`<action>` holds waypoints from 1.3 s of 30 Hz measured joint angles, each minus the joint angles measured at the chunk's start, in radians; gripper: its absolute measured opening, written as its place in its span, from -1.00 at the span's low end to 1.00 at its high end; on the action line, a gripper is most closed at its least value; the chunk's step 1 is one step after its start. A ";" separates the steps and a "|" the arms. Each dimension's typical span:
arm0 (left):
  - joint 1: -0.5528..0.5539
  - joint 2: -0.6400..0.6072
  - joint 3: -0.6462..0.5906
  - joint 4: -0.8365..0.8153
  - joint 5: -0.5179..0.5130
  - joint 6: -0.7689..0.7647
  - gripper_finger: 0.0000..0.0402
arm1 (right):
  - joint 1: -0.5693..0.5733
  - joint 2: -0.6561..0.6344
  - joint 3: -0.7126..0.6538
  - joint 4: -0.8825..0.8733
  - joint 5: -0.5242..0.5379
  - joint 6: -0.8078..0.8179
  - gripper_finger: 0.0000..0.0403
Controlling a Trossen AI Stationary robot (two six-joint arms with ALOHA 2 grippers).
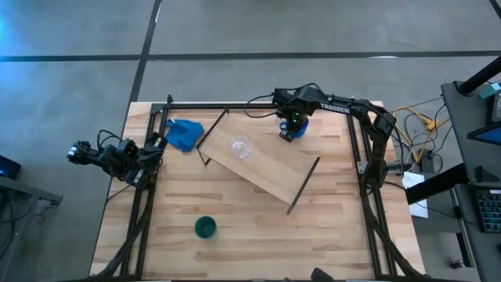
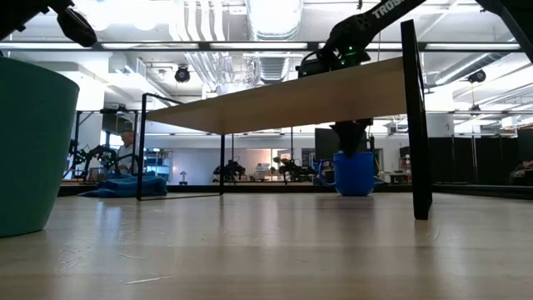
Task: Stack small to large cups/mugs on shelf
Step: Put the blue mug on the shelf
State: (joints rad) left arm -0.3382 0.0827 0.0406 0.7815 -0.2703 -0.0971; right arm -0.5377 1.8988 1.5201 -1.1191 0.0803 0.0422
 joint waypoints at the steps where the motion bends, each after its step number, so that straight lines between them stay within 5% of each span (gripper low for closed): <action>1: 0.000 0.000 0.000 0.000 0.000 0.000 -0.92 | 0.000 0.000 0.000 0.008 0.000 -0.010 -0.82; 14: 0.000 0.000 0.000 0.000 0.000 0.000 -0.92 | 0.004 -0.034 0.057 -0.103 -0.001 -0.029 -0.95; 27: 0.000 0.002 -0.002 -0.005 0.000 0.000 -0.92 | 0.056 -0.283 0.235 -0.186 0.000 -0.023 -0.96; 39: 0.000 0.002 -0.002 -0.005 0.000 0.000 -0.92 | 0.317 -0.362 0.284 -0.186 -0.113 0.015 -0.96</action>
State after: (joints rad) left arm -0.3386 0.0849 0.0391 0.7769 -0.2703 -0.0971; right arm -0.2204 1.5371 1.8042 -1.3050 -0.0322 0.0567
